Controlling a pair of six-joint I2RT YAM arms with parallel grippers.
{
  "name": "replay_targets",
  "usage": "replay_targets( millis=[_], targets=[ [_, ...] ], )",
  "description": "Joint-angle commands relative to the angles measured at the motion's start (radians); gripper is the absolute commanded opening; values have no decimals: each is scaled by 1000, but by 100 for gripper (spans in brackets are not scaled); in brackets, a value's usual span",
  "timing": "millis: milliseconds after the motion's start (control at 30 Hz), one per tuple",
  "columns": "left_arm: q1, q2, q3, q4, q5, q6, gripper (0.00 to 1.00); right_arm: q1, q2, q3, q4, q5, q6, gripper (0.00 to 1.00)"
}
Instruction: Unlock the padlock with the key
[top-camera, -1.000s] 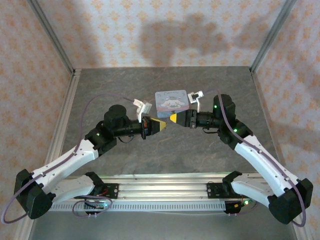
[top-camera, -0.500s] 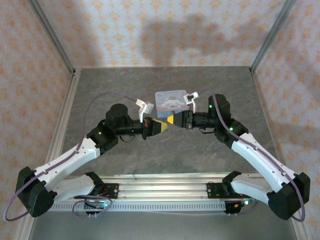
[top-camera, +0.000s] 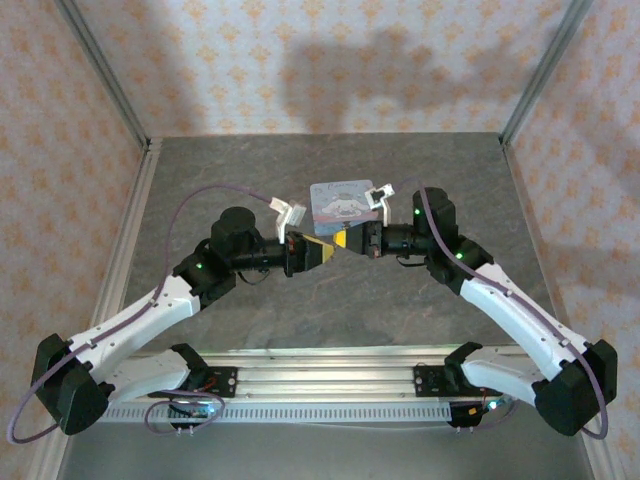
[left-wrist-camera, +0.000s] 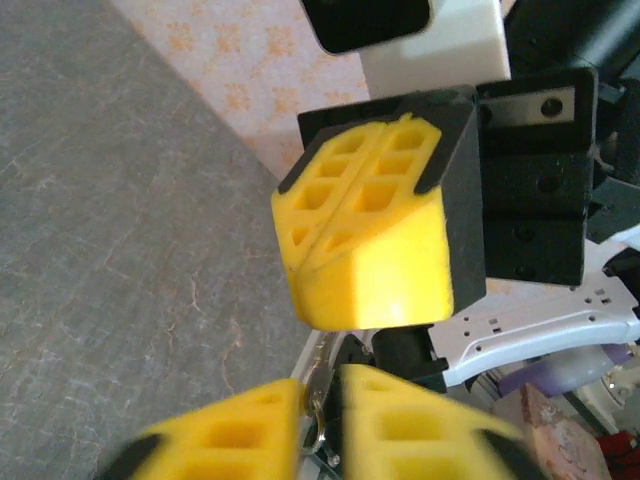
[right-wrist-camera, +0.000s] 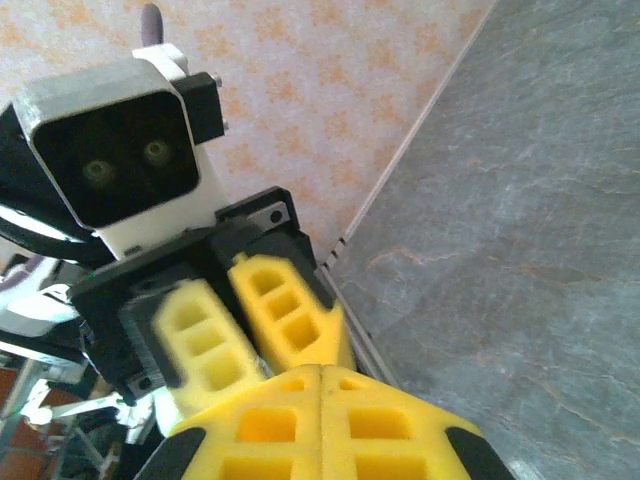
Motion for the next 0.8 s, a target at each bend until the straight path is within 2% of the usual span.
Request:
replay_targets(
  millis=[0, 100, 200, 267, 400, 533, 767],
  targets=[
    [13, -21, 43, -52, -48, -14, 42, 3, 1, 62, -120, 47, -130, 0],
    [19, -49, 42, -89, -78, 20, 51, 2, 32, 145, -282, 52, -287, 0],
    [34, -78, 24, -75, -77, 32, 53, 2, 78, 228, -418, 44, -435, 0],
    [36, -85, 8, -29, -62, 22, 53, 2, 105, 257, -448, 16, -475, 0],
    [36, -58, -37, 134, -15, -58, 53, 2, 140, 253, -375, -47, -446, 0],
    [36, -27, -84, 299, 21, -128, 53, 2, 134, 220, -271, -54, -393, 0],
    [36, -24, -105, 279, 22, -92, 50, 2, 123, 193, -192, -70, -343, 0]
  ],
)
